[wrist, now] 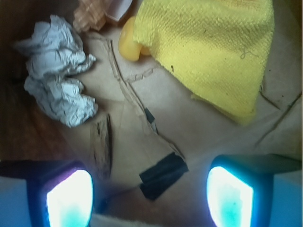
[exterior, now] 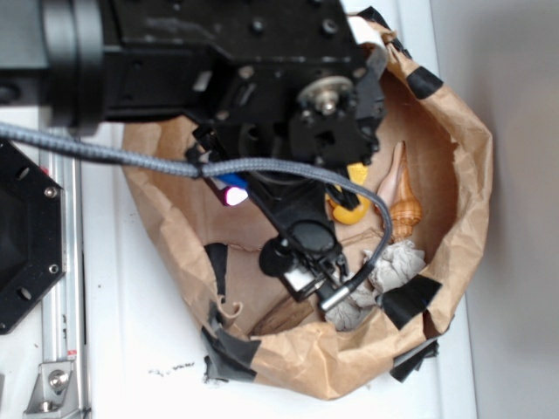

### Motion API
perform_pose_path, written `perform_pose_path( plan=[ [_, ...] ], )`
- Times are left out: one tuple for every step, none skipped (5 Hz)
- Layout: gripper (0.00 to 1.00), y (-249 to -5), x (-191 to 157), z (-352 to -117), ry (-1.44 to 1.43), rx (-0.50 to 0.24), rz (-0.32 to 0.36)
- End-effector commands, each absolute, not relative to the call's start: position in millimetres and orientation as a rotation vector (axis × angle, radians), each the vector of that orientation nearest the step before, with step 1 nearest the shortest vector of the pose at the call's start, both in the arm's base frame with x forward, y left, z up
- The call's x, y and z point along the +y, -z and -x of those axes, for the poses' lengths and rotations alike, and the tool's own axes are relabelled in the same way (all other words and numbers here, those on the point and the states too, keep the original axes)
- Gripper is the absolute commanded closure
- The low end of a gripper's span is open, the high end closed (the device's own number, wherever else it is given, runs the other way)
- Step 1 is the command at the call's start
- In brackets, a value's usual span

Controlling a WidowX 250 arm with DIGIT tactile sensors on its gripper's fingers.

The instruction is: Grab the wood chip.

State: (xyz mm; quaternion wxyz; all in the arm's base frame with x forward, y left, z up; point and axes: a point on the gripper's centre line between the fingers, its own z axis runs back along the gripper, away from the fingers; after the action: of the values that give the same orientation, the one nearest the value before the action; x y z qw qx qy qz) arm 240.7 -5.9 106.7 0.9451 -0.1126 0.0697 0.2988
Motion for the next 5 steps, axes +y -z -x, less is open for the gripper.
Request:
perform_pose_path(
  plan=[
    [0.0,-102,-8,-243,-0.616,0.137,0.335],
    [0.0,-88,-12,-247,-0.607,0.141,0.374],
    [0.0,-78,-18,-251,-0.594,0.163,0.39],
    [0.0,-67,-28,-256,-0.567,0.175,0.412],
    [0.0,-62,-50,-255,-0.522,0.173,0.359]
  ],
)
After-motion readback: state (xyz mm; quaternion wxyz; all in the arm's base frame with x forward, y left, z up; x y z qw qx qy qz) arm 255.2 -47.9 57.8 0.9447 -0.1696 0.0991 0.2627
